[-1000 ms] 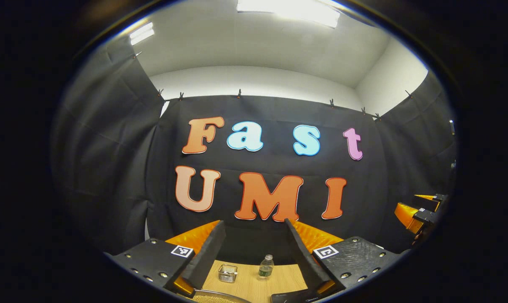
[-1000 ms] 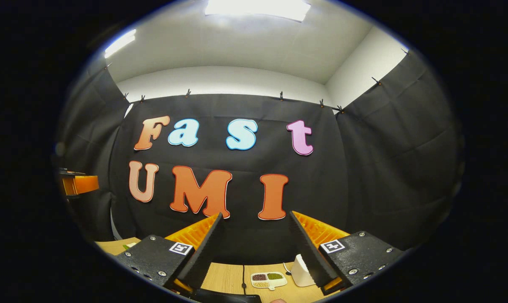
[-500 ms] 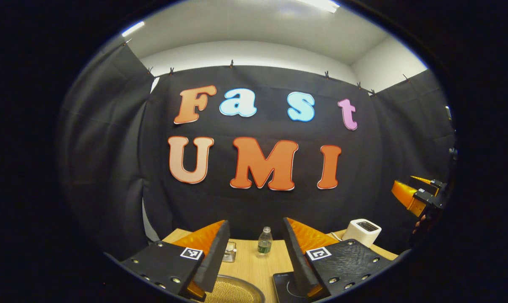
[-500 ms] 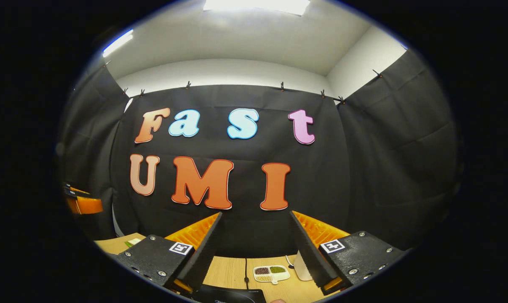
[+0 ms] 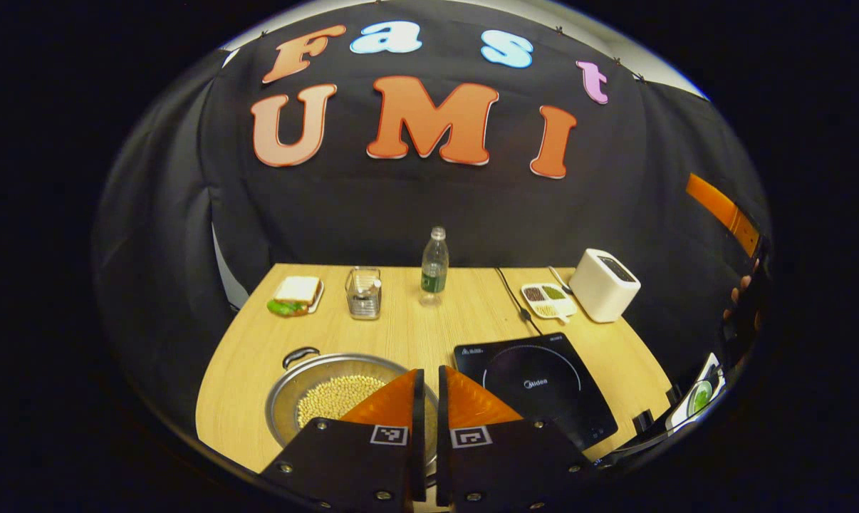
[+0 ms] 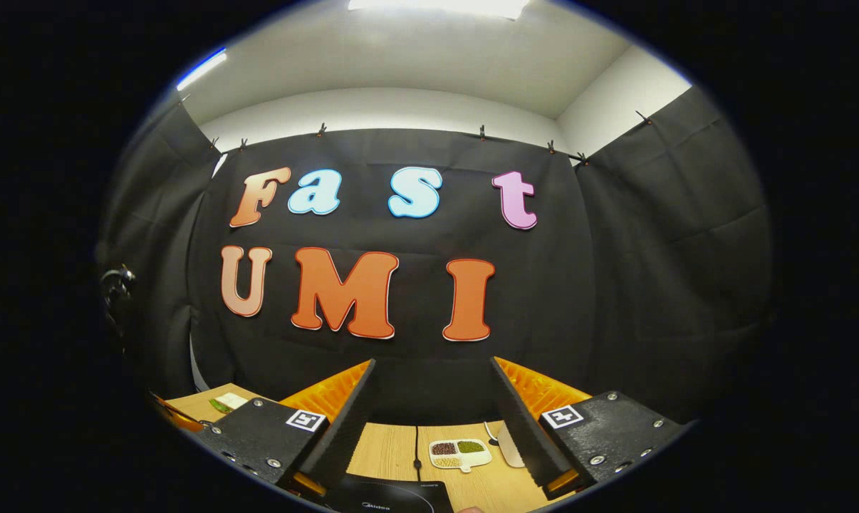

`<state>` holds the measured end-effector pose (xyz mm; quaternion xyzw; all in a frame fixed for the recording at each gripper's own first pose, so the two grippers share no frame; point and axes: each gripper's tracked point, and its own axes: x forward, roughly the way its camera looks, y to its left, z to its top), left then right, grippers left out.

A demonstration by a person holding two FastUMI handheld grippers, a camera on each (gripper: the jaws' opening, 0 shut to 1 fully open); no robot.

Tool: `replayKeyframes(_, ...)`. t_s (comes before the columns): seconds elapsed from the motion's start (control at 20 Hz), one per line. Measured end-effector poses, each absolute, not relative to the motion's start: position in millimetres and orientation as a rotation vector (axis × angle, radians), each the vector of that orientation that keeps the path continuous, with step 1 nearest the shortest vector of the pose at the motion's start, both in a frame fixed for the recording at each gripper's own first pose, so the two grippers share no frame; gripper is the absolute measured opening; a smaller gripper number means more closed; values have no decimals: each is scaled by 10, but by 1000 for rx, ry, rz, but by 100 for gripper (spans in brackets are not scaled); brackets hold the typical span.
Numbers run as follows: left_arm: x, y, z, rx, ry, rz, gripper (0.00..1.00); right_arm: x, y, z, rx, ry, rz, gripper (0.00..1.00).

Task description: First push the handle of the pot to place it horizontally, then grasp the pot with both hands and set it on the induction cooktop.

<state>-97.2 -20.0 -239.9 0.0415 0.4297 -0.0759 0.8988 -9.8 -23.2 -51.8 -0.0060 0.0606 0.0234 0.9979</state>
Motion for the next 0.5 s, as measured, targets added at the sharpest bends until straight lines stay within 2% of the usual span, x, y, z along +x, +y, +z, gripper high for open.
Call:
replayKeyframes(0.1, -1151, -119, -2560, 101, 968, -165, 6, -101, -246, -591, -14, 138, 41, 95)
replayKeyframes(0.15, -1230, -70, -2642, 107, 1010, -171, 4, -98, -235, -636, -13, 149, 39, 99)
replayKeyframes(0.25, -1482, 5, -2834, 123, 1106, -186, 4, -125, -242, -723, -11, 168, 38, 99)
replayKeyframes(0.3, -1611, 82, -2957, 141, 1157, -190, 4, -128, -227, -762, -10, 178, 37, 95)
replayKeyframes(0.5, -2019, 261, -3187, 198, 1316, -209, 4, -142, -213, -921, -9, 214, 33, 95)
